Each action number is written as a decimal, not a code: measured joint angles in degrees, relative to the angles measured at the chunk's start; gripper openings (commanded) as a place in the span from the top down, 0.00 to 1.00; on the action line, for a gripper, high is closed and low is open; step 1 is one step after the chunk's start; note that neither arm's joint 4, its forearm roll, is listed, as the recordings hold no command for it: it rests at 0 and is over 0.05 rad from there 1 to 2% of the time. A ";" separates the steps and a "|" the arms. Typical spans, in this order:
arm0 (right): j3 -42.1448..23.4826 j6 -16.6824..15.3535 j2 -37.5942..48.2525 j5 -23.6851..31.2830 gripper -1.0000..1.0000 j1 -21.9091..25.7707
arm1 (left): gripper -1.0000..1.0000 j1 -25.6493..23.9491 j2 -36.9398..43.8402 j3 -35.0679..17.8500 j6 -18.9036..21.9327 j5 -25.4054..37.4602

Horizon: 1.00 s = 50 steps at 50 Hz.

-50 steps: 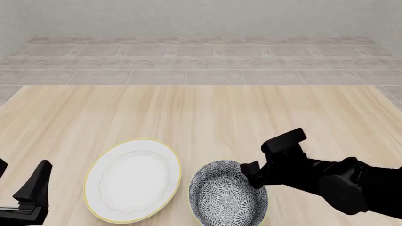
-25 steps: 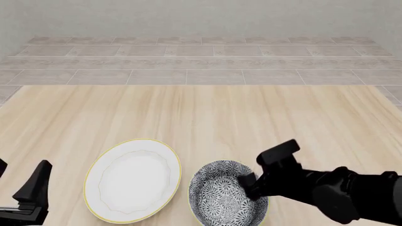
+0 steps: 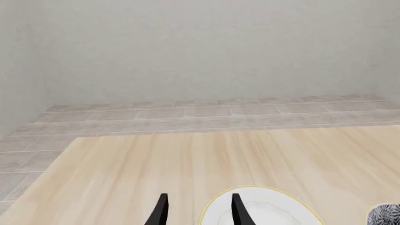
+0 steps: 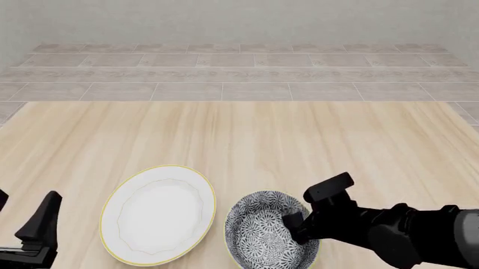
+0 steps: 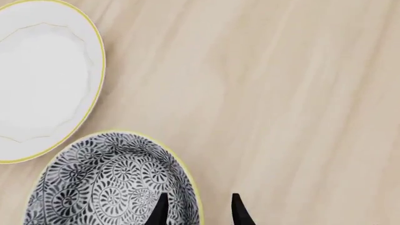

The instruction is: Put the bowl on the plate.

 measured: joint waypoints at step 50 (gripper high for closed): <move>-10.85 0.95 -11.53 13.38 1.00 -3.22 | 0.00 0.20 -0.53 -0.12 -0.14 0.32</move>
